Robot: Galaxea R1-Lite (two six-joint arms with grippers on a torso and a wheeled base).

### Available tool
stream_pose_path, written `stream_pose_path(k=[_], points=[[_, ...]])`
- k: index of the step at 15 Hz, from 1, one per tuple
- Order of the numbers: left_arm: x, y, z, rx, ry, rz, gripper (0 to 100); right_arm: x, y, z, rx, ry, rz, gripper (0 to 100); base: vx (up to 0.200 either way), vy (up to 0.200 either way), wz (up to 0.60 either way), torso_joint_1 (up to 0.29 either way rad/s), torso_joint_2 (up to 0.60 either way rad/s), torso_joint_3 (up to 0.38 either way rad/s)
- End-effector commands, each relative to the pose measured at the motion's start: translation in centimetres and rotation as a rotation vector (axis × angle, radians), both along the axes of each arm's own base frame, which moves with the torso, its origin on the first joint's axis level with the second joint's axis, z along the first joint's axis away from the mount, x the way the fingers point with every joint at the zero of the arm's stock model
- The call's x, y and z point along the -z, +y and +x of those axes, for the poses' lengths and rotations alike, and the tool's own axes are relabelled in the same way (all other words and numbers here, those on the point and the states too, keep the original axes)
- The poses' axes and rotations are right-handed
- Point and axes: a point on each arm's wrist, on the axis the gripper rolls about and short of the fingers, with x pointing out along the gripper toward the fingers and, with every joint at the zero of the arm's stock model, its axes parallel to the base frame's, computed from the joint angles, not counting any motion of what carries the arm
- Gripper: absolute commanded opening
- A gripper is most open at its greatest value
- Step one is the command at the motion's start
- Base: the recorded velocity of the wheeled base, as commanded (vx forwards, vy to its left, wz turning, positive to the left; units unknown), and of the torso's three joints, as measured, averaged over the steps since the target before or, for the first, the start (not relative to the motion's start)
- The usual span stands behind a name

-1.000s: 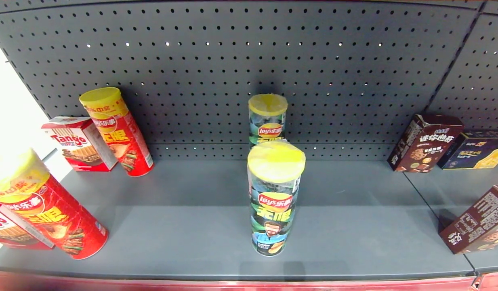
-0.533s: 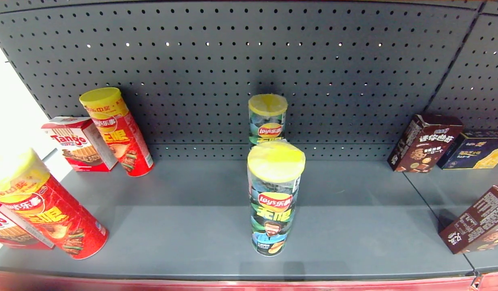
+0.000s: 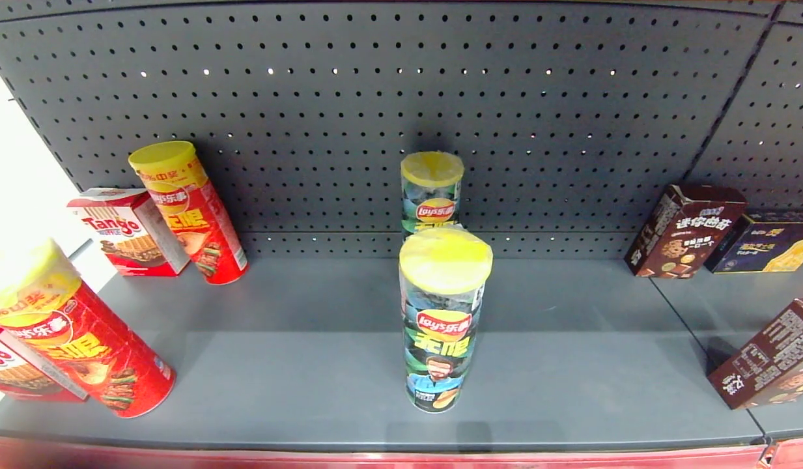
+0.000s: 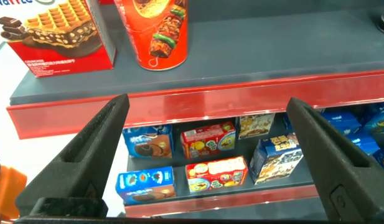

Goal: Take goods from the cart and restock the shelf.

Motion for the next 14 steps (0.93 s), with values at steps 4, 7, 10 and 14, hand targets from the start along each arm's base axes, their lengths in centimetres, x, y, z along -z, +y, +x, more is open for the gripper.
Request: stream_pose_path(k=[4,7,10,14], points=[[0.0,0.02,0.01,-0.013,0.002,-0.01,100,0.04,0.01,-0.09,-0.02,-0.011,-0.006,100,0.0,0.0,0.0,0.0,0.0,0.0],[0.0,0.04,0.01,-0.021,0.002,-0.01,100,0.03,0.02,-0.13,-0.017,-0.017,-0.003,100,0.0,0.0,0.0,0.0,0.0,0.0],[0.0,0.04,0.01,-0.021,0.002,-0.011,100,0.03,0.02,-0.12,-0.017,-0.016,-0.002,100,0.0,0.0,0.0,0.0,0.0,0.0],[0.0,0.03,0.01,-0.015,0.002,-0.005,100,0.03,0.02,-0.13,-0.019,-0.017,-0.002,100,-0.05,0.0,0.0,0.002,0.0,0.001]])
